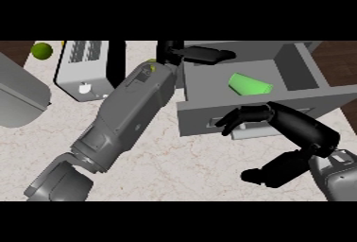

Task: Pick up the cup, place it into the drawer and close the drawer

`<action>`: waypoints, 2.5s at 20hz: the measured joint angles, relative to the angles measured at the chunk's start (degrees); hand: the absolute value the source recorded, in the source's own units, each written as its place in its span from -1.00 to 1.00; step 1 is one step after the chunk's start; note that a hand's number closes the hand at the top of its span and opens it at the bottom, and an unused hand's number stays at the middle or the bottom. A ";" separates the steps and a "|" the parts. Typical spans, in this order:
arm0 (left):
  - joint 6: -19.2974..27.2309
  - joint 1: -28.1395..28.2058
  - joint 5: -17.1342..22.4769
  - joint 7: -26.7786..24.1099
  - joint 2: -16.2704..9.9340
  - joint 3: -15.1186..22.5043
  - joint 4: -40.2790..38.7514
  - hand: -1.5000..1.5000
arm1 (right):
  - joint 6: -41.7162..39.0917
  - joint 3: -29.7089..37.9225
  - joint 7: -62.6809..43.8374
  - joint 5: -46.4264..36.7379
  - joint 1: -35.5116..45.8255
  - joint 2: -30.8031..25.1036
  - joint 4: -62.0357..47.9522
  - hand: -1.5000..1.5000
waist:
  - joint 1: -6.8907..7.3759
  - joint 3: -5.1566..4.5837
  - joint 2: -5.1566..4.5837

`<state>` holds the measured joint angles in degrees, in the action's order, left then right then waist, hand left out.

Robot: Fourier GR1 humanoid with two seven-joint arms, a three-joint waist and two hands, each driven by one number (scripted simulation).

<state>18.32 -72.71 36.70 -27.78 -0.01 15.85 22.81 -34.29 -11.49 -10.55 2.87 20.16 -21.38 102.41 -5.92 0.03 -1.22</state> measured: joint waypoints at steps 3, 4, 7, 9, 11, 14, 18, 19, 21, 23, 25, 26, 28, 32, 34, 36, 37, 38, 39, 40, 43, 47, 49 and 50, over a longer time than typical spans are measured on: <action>-0.66 1.08 1.03 -1.27 -0.02 -0.31 0.15 -1.00 | 2.84 -2.78 2.29 -8.76 -2.28 -0.12 -1.51 -1.00 | 1.88 0.02 0.27; -0.78 1.21 1.48 -1.62 -0.02 -0.69 0.21 -1.00 | 3.84 -3.53 3.26 -11.23 -3.03 -0.10 -2.47 -1.00 | 2.37 0.02 0.33; -2.60 2.84 1.87 -3.31 -0.54 -1.51 0.68 -1.00 | 7.13 -5.70 6.46 -18.05 -3.32 0.64 -8.54 -1.00 | 4.26 0.02 0.44; -3.33 4.16 1.96 -3.96 -0.36 -1.56 1.31 -1.00 | 8.68 -7.08 8.43 -21.60 -2.17 1.47 -14.19 -1.00 | 5.24 0.03 0.52; -4.41 5.49 2.17 -4.03 -1.01 -1.89 2.47 -1.00 | 10.61 -8.77 11.48 -25.22 -1.61 2.07 -20.00 -1.00 | 6.38 0.04 0.62; -5.44 7.80 2.27 -4.64 -1.59 -2.14 4.29 -1.00 | 12.93 -9.38 15.09 -28.99 2.00 3.27 -30.76 1.00 | 8.01 0.06 0.60; -7.13 10.76 2.42 -4.28 -3.57 -2.37 6.95 -1.00 | 17.37 -8.25 21.00 -32.53 7.69 4.72 -44.13 1.00 | 9.62 -0.14 0.78; -7.66 11.81 2.47 -4.01 -4.01 -2.25 7.89 -1.00 | 17.96 -7.31 21.95 -32.62 9.42 4.88 -47.01 1.00 | 10.19 -0.15 0.83; -8.57 13.16 2.59 -3.46 -4.78 -2.18 9.23 -1.00 | 19.84 -5.52 25.20 -32.65 12.55 5.47 -52.37 1.00 | 10.83 -0.09 0.67; -9.93 15.00 2.63 -3.35 -5.93 -2.04 10.53 -1.00 | 21.28 -3.13 27.49 -32.06 15.48 5.39 -57.13 1.00 | 11.73 0.04 0.41; -11.13 16.74 2.67 -3.20 -6.91 -1.88 11.71 -1.00 | 22.58 -0.68 29.66 -31.42 18.34 4.62 -61.24 1.00 | 12.44 0.13 0.17; -11.71 17.26 2.79 -2.95 -7.47 -1.89 12.34 -1.00 | 23.16 0.62 30.52 -30.98 19.70 4.09 -63.05 1.00 | 12.88 0.17 0.04; -12.11 18.30 2.81 -2.69 -7.66 -1.64 13.63 -1.00 | 23.93 3.07 31.60 -30.01 22.74 3.33 -66.63 1.00 | 13.55 0.32 -0.27; -13.77 19.66 3.06 -1.81 -9.25 -1.59 15.34 -1.00 | 22.05 5.31 33.74 -27.79 24.16 2.94 -69.61 1.00 | 14.29 0.50 -0.34; -14.78 20.57 2.97 -1.44 -10.21 -1.36 15.96 -1.00 | 20.89 5.94 34.48 -26.94 24.27 2.72 -70.20 1.00 | 14.55 0.51 -0.27; -15.62 21.20 3.13 -1.07 -10.67 -1.28 16.60 -1.00 | 19.37 6.56 34.91 -25.96 24.32 2.42 -70.50 1.00 | 14.81 0.55 -0.27; -15.92 21.49 3.13 -1.05 -10.91 -1.26 16.77 -1.00 | 18.37 6.82 34.76 -25.43 24.43 2.26 -70.54 1.00 | 14.89 0.58 -0.32; -16.17 21.72 3.17 -1.00 -10.92 -1.19 17.08 -1.00 | 17.37 7.02 34.78 -24.96 24.42 2.01 -70.53 1.00 | 15.06 0.63 -0.34; -16.33 21.95 3.12 -1.04 -11.05 -1.13 17.26 -1.00 | 16.69 7.18 34.94 -24.59 24.40 1.85 -70.47 1.00 | 15.13 0.65 -0.40; -16.68 22.19 3.13 -0.84 -11.24 -1.04 17.46 -1.00 | 15.81 7.43 35.00 -24.08 24.33 1.63 -70.38 1.00 | 15.28 0.71 -0.44; -17.40 22.74 3.25 -0.57 -11.44 -0.88 18.15 -1.00 | 13.34 8.00 35.10 -22.73 24.00 0.93 -69.95 1.00 | 15.78 0.82 -0.56; -18.31 23.63 3.32 -0.41 -11.59 -0.59 18.78 -1.00 | 10.27 8.70 34.65 -20.97 23.55 0.11 -69.11 1.00 | 16.33 0.99 -0.80; -18.50 23.87 3.45 -0.32 -11.46 -0.58 19.05 -1.00 | 9.07 8.84 34.63 -20.38 23.37 -0.24 -68.66 1.00 | 16.50 1.07 -0.95; -18.57 23.94 3.48 -0.31 -11.43 -0.57 19.21 -1.00 | 8.54 8.89 34.57 -20.11 23.24 -0.43 -68.42 1.00 | 16.61 1.12 -1.01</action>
<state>-0.25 -48.77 40.18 -28.09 -11.44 15.28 42.02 -25.76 -2.60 24.01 -17.24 43.41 -21.81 33.99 10.69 1.15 -2.23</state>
